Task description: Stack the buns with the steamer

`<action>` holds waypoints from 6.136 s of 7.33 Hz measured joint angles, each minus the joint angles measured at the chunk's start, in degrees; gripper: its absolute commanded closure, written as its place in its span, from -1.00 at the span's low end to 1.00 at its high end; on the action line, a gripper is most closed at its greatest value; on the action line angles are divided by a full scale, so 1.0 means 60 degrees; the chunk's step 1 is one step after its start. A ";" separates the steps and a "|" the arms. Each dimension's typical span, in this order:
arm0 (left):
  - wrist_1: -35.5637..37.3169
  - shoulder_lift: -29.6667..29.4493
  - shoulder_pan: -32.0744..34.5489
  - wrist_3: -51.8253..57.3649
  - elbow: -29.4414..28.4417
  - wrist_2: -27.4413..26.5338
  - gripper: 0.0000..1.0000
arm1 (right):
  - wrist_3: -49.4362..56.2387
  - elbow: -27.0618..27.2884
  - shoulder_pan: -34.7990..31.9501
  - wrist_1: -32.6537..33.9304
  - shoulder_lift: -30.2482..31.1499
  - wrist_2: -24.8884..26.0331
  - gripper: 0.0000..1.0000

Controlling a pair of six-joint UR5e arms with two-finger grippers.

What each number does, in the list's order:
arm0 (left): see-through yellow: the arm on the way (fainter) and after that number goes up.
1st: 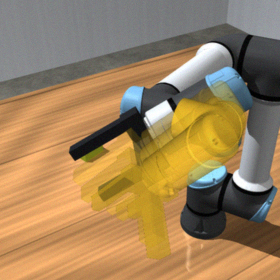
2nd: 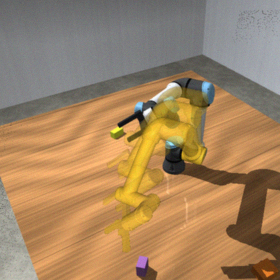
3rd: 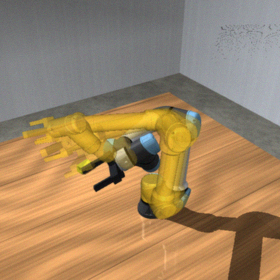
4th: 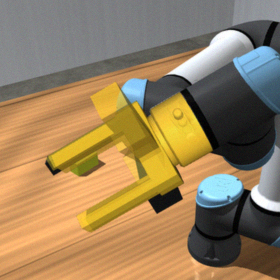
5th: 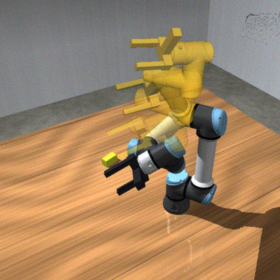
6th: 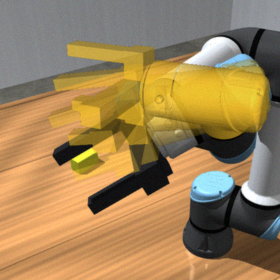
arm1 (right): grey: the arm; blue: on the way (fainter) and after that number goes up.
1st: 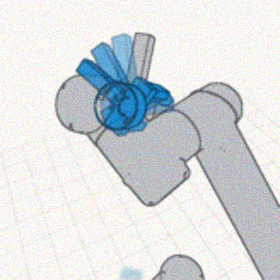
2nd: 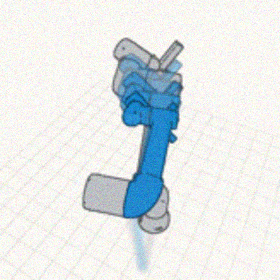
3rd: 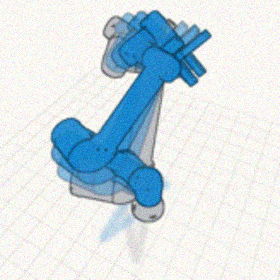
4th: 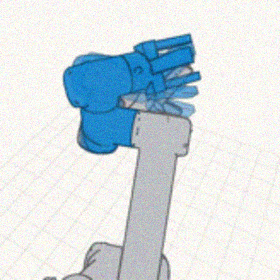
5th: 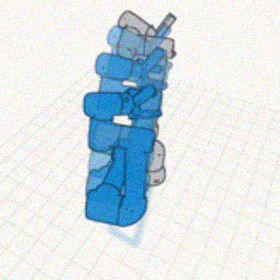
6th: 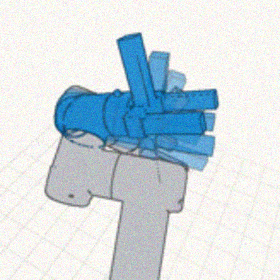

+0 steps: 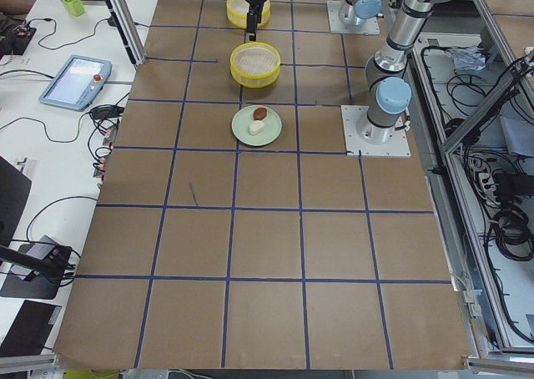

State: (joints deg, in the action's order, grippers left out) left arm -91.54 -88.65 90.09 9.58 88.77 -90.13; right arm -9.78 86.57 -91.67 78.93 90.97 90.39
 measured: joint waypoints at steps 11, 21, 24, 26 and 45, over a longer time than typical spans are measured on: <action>0.4159 -0.1515 -0.2145 0.2107 0.3602 -0.0529 -0.99 | 0.4635 0.1779 0.3022 0.3768 -0.1490 -0.0090 -0.86; 0.6401 -0.3357 -0.2442 0.1591 0.4282 -0.1516 0.55 | 0.6541 0.3630 0.4393 0.7232 -0.3460 -0.0008 0.75; 0.6330 -0.3074 -0.2461 0.1346 0.4055 -0.1526 0.85 | 0.6508 0.3597 0.4394 0.7230 -0.3475 0.0009 0.85; 0.5742 -0.2536 -0.2434 0.1231 0.3793 -0.1528 0.88 | 0.6475 0.3568 0.4394 0.7222 -0.3439 0.0033 0.86; 0.5226 -0.2386 -0.1296 0.0272 0.4288 -0.0555 -0.52 | -0.1922 0.2462 -0.1828 0.5762 -0.2474 -0.0480 0.83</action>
State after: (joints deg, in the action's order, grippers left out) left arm -60.19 -102.96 82.31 11.21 114.50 -93.46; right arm -21.31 101.35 -102.64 113.50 76.12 87.51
